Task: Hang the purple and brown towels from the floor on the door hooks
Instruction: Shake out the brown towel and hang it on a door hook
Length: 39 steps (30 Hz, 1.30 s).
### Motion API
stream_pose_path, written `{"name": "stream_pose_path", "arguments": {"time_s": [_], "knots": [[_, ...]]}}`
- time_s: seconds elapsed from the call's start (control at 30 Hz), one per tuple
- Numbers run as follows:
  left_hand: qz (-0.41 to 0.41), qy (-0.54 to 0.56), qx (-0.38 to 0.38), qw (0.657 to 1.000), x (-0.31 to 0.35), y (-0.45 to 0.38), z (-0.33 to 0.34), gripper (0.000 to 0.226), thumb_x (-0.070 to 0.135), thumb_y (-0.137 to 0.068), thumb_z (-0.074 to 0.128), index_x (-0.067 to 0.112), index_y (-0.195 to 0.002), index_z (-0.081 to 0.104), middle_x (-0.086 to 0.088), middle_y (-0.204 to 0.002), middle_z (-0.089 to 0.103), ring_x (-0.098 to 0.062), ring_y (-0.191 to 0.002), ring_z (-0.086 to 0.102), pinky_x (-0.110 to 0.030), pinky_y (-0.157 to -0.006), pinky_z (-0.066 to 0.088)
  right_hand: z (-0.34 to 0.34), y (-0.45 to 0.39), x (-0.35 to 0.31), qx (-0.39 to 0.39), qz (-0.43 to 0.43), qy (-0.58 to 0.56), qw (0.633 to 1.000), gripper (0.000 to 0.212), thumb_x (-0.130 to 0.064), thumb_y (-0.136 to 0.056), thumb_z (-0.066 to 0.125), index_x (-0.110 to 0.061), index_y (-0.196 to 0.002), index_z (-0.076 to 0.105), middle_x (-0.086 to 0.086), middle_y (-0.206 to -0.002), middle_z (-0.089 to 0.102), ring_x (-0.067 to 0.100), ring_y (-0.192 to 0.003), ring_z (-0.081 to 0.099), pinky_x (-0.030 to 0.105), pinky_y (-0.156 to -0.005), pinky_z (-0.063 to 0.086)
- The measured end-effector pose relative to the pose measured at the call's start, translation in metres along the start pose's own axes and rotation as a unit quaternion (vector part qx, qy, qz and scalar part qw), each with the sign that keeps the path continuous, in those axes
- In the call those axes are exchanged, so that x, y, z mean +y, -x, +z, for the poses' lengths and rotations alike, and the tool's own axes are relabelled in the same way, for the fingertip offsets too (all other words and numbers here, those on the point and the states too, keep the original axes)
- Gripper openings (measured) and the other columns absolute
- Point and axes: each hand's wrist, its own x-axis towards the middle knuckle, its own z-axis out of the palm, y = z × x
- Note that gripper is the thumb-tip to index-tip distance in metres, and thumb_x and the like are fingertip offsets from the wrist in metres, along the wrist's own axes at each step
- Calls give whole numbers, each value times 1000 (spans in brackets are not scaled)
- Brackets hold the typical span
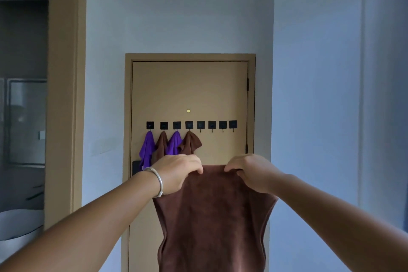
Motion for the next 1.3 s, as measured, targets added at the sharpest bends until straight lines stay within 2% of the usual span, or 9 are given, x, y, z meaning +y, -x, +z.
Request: {"name": "stream_pose_path", "arguments": {"time_s": [0.13, 0.3, 0.5, 0.67, 0.97, 1.2, 1.3], "knots": [[-6, -3, -3, 1000, -47, -24, 28, 46, 0, -89, 51, 35, -119, 55, 23, -120, 50, -1, -104, 51, -13, -76, 31, 25, -47, 18, 22, -9, 15, 1000, 46, -2, -93, 45, -36, -118, 63, -15, -120, 62, 8, -108, 57, 20, -94, 43], [-25, 4, -3, 1000, -96, -54, 66, 44, 3, -90, 51, 32, -122, 56, 19, -126, 51, -5, -107, 53, -16, -84, 37, 58, -103, 48, 34, -32, 37, 998, 43, -3, -95, 45, -34, -120, 63, -13, -122, 61, 9, -109, 57, 23, -96, 46], [-17, -4, -11, 1000, -159, -112, 112, 37, 11, -93, 49, 32, -122, 57, 21, -128, 51, -4, -113, 51, -17, -89, 37, 100, -170, 103, 52, -53, 51, 996, 44, -3, -93, 45, -33, -120, 63, -13, -123, 61, 10, -109, 56, 25, -96, 45], [-5, -13, -23, 1000, -207, -170, 152, 36, 12, -94, 49, 31, -123, 59, 20, -128, 53, -5, -115, 50, -25, -98, 41, 134, -227, 161, 50, -40, 42, 997, 45, -3, -92, 44, -32, -119, 63, -13, -123, 61, 9, -110, 56, 23, -97, 43], [2, -13, -52, 999, -284, -258, 227, 35, 14, -93, 51, 33, -123, 58, 20, -128, 53, -6, -112, 52, -23, -92, 41, 191, -317, 246, 47, -21, 36, 998, 43, -5, -92, 45, -33, -118, 64, -15, -123, 60, 8, -109, 56, 20, -93, 40], [9, -25, -65, 998, -353, -326, 295, 35, 16, -94, 50, 35, -123, 57, 22, -127, 52, -6, -111, 52, -27, -92, 43, 245, -387, 308, 40, -5, 33, 999, 41, -7, -94, 44, -32, -120, 63, -14, -124, 60, 9, -111, 55, 24, -95, 43], [8, -27, -63, 998, -388, -356, 325, 36, 17, -93, 50, 36, -123, 57, 23, -128, 52, -6, -111, 52, -29, -92, 43, 267, -426, 335, 34, 4, 34, 999, 41, -6, -94, 45, -32, -120, 63, -14, -125, 59, 8, -113, 54, 20, -95, 40]]}}
